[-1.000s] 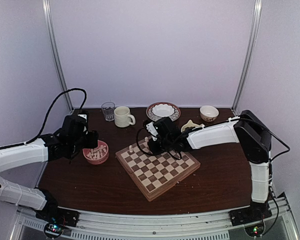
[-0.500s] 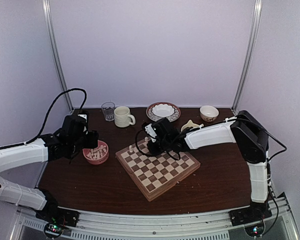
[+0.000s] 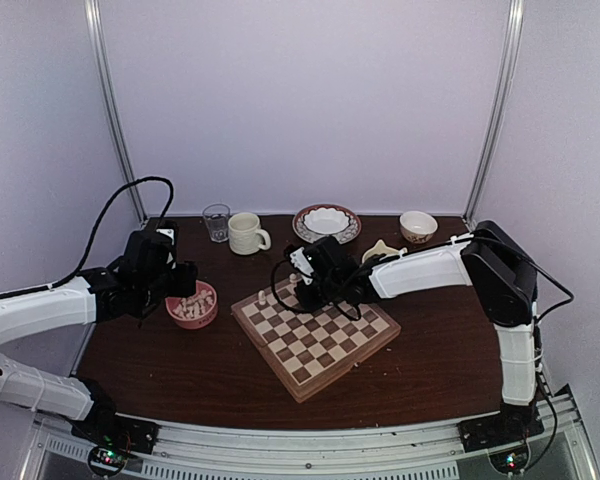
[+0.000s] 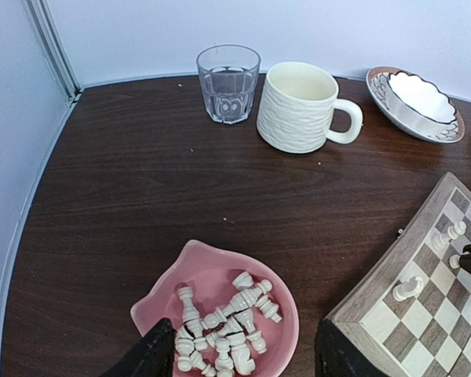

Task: Set up the chess pieces on the board
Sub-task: Place the pawn at d2.

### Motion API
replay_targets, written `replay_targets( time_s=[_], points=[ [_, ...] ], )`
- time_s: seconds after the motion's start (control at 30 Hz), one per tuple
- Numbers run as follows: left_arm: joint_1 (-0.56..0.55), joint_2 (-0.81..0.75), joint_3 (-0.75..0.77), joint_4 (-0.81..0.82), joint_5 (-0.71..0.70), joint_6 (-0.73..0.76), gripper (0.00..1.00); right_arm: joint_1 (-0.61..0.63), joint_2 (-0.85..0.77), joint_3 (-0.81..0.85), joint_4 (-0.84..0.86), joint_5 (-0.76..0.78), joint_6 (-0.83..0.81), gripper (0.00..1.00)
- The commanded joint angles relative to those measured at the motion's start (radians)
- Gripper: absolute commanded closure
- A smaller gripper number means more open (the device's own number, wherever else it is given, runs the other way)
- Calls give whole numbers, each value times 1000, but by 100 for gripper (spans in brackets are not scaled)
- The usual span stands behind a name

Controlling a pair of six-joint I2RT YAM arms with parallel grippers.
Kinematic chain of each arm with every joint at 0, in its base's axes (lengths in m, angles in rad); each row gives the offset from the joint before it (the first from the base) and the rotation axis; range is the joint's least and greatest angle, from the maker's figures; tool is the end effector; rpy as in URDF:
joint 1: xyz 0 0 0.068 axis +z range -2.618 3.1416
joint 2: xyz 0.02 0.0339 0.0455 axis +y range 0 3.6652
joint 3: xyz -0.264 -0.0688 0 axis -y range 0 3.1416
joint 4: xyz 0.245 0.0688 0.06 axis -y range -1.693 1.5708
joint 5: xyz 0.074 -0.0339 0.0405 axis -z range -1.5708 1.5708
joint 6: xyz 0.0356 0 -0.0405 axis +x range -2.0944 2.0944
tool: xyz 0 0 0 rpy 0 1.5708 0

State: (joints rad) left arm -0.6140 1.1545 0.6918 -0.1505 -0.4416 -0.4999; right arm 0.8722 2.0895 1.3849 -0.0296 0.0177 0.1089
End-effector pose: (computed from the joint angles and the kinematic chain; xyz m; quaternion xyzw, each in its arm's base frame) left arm 0.2099 -0.1294 0.2382 -0.0514 0.8703 -0.0726 0.4843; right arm 0.2949 0.3501 0.1564 -0.3370 0.8493 0.1842 0.3621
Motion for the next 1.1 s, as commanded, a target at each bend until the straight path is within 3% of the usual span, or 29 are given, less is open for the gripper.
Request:
replay_targets(
  time_s=[0.0, 0.43, 0.67, 0.93, 1.07],
  points=[
    [5, -8, 7, 28, 10, 0, 39, -6, 10, 25, -12, 27, -6, 89],
    [5, 1, 11, 28, 15, 0, 39, -6, 18, 34, -15, 27, -11, 86],
    [5, 12, 15, 29, 33, 2, 39, -6, 7, 32, -14, 17, -17, 67],
    [5, 67, 43, 8, 82, 9, 41, -1, -58, -7, 2, 0, -18, 60],
    [11, 122, 74, -33, 84, 9, 47, 11, -115, -52, 18, 23, -23, 58]
  ],
)
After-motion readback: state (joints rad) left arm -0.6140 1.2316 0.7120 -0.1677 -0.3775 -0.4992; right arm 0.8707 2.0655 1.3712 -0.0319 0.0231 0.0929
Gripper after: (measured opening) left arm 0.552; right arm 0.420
